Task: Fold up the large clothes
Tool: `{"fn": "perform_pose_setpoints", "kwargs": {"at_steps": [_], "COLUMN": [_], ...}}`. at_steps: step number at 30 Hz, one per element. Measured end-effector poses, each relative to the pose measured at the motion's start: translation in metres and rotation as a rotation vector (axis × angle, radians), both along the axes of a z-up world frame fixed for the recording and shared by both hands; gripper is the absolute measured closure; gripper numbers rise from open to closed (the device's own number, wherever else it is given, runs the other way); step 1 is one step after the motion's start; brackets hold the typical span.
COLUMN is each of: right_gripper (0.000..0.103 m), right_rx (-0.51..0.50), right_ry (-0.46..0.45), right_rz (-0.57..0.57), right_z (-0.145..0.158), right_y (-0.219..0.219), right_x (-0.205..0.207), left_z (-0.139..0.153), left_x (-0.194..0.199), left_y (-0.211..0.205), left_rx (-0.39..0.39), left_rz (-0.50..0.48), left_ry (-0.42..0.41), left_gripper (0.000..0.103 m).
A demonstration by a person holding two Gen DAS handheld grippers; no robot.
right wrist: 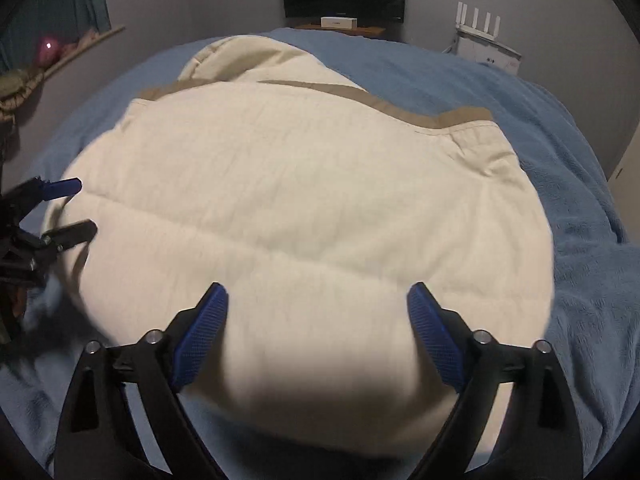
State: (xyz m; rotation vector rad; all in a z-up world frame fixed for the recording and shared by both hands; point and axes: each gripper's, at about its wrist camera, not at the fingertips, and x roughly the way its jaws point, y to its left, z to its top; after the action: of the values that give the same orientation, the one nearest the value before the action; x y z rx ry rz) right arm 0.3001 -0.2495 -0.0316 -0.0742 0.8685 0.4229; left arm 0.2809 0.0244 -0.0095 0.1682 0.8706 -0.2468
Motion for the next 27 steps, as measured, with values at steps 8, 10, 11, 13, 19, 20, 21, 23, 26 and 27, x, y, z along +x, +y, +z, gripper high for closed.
{"fn": "perform_pose_setpoints", "kwargs": {"at_steps": [8,10,11,13,19,20,21,23,26,27], "right_gripper": [0.008,0.008,0.008,0.008,0.008,0.008,0.008,0.008,0.008,0.008], "right_rx": [0.027,0.033,0.042,0.069,0.139,0.141,0.148,0.179,0.171,0.132], "right_ry": [0.009,0.016,0.026,0.049,0.104,0.101,0.09,0.061,0.002,0.0], "right_rz": [-0.092,-0.105,-0.114,-0.142,-0.179,-0.177,-0.175,-0.168,-0.127,-0.127], "right_z": [0.003,0.005,0.005,0.004,-0.007,-0.007,-0.005,0.002,0.011,0.007], "right_y": [0.02,0.022,0.022,0.021,0.012,0.012,0.011,0.006,-0.001,-0.004], "right_x": [0.098,0.119,0.129,0.15,0.181,0.18,0.178,0.165,0.141,0.136], "left_z": [0.002,0.004,0.004,0.003,-0.001,0.0,0.001,0.006,0.012,0.01], "left_x": [0.102,0.126,0.133,0.146,0.157,0.159,0.157,0.155,0.143,0.14], "left_y": [-0.003,-0.003,-0.002,-0.001,0.003,0.004,0.004,0.004,0.01,0.017], "left_rx": [-0.073,-0.046,-0.034,-0.008,0.024,0.024,0.027,0.025,0.025,0.011], "left_rz": [0.132,0.163,0.174,0.196,0.217,0.22,0.224,0.229,0.232,0.232], "left_ry": [0.059,0.062,0.064,0.067,0.062,0.062,0.058,0.044,-0.004,0.005], "left_gripper": [0.005,0.006,0.006,0.006,0.005,0.005,0.005,0.006,0.006,0.006]}}
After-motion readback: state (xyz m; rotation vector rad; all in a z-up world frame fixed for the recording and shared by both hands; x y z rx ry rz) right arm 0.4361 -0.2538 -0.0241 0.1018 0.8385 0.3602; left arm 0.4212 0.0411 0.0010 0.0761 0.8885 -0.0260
